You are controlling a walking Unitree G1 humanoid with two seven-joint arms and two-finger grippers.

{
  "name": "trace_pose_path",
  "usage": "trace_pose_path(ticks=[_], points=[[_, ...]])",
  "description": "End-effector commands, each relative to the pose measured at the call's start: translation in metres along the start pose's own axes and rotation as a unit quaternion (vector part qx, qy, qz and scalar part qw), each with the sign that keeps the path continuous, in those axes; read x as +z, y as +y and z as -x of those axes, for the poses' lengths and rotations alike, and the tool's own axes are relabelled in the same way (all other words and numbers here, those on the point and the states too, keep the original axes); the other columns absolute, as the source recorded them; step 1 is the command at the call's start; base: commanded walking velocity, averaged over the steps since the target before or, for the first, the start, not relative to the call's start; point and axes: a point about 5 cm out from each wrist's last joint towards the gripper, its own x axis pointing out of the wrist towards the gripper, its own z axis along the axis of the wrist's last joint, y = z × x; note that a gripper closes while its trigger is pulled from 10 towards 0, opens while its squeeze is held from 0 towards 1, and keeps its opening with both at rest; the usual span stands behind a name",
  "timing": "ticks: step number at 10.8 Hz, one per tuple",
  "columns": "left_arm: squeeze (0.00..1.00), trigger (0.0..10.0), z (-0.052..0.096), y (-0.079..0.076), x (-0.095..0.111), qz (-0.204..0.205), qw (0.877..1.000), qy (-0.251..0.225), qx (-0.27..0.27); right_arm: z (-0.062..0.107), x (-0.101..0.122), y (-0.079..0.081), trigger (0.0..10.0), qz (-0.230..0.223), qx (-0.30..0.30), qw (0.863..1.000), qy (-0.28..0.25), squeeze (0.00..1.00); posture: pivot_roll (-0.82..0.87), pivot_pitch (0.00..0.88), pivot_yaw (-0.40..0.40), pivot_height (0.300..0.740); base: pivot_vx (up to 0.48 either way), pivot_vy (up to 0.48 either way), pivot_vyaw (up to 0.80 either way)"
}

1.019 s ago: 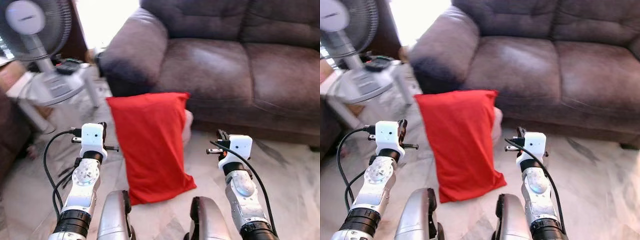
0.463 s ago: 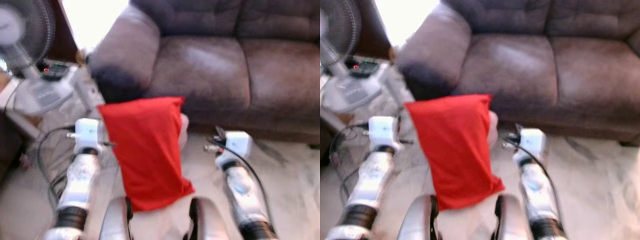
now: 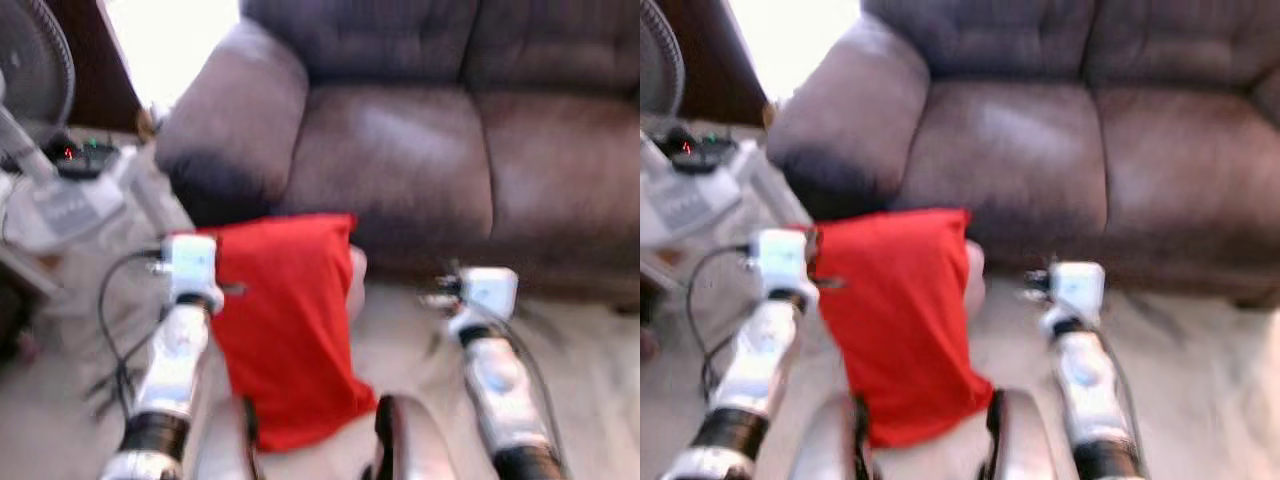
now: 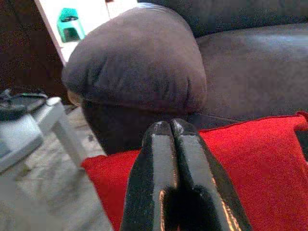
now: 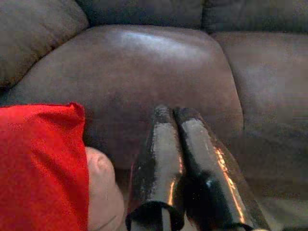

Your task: Move the pillow to the sofa from floor

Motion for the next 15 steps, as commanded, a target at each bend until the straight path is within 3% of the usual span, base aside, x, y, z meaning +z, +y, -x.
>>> trace_pose_path(ticks=[1, 4, 7, 12, 15], points=[[0.00, 10.0, 0.004, 0.011, -0.005, -0.006, 1.000, 0.011, 0.014, 0.000, 0.001, 0.012, 10.0, 0.000, 0.018, 1.000, -0.004, 0.00, 0.07, 0.136, -0.011, 0.577, 0.266, 0.000, 0.80], [0.00, 10.0, 0.002, 0.010, -0.004, -0.006, 1.000, 0.008, 0.014, -0.001, 0.000, 0.010, 10.0, -0.014, 0.011, 1.000, 0.004, 0.00, 0.07, 0.133, -0.008, 0.577, 0.000, 0.000, 0.00], [0.00, 10.0, 0.000, 0.014, -0.001, -0.009, 1.000, 0.007, 0.016, -0.002, -0.003, 0.022, 10.0, -0.030, 0.052, 0.998, 0.023, 0.00, 0.07, 0.143, -0.002, 0.577, 0.000, 0.000, 0.00], [0.00, 10.0, -0.011, 0.012, -0.006, 0.044, 0.998, 0.044, 0.017, -0.020, 0.005, 0.017, 10.0, -0.042, 0.038, 0.997, 0.048, 0.00, 0.06, 0.182, -0.006, 0.577, 0.000, 0.000, 0.00], [0.00, 10.0, -0.028, 0.014, 0.014, 0.061, 0.998, 0.015, 0.026, -0.046, 0.021, 0.026, 10.0, -0.031, 0.056, 0.996, 0.068, 0.00, 0.07, 0.234, -0.011, 0.577, 0.000, 0.000, 0.00]])
